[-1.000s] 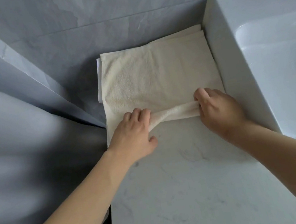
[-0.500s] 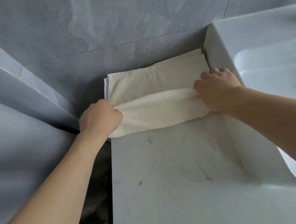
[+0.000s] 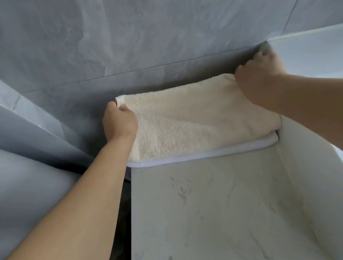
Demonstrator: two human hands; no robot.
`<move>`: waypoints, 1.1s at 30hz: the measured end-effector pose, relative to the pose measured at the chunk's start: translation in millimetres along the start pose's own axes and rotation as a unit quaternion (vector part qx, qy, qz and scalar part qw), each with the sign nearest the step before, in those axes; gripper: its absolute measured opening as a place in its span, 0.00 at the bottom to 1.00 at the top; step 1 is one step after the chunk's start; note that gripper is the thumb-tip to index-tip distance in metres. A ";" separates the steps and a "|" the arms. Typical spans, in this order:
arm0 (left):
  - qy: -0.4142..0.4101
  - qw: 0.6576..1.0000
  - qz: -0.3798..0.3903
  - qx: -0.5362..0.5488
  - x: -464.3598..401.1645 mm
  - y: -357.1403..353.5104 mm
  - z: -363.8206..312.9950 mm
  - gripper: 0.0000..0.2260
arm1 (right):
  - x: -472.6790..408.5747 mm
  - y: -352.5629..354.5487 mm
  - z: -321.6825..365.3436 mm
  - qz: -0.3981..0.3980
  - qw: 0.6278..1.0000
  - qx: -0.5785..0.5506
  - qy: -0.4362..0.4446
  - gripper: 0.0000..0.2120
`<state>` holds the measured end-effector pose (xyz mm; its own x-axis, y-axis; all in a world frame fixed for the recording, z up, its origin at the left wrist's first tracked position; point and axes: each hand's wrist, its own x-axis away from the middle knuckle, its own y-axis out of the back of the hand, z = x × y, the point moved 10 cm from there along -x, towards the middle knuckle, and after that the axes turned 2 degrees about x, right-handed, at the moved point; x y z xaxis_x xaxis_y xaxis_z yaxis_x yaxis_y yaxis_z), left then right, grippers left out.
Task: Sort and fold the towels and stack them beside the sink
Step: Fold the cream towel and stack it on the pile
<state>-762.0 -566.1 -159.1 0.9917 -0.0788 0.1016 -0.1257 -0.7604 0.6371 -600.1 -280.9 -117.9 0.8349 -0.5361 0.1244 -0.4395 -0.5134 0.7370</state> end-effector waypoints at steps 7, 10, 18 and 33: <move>-0.072 0.988 -0.006 -0.134 -17.8 -26.3 -4.7 0.12 | -15.6 -21.9 17.3 0.054 0.995 0.085 0.013 0.20; -0.096 0.981 -0.031 -0.164 -14.5 -28.7 -5.0 0.11 | -19.1 -23.0 17.9 0.035 0.998 0.048 0.008 0.19; -0.332 0.898 -0.051 -0.286 41.7 -60.3 -54.3 0.21 | 29.4 -14.4 46.8 -0.197 0.930 -0.309 -0.015 0.19; -0.243 0.875 0.147 -0.391 39.7 -89.3 10.2 0.34 | 20.5 -77.2 63.4 -0.020 0.918 -0.395 -0.021 0.38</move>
<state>-711.1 -507.9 -219.8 0.7839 -0.6065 0.1330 -0.1684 -0.0015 0.9857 -570.1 -294.7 -214.4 0.8239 -0.5618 0.0740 -0.0179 0.1048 0.9943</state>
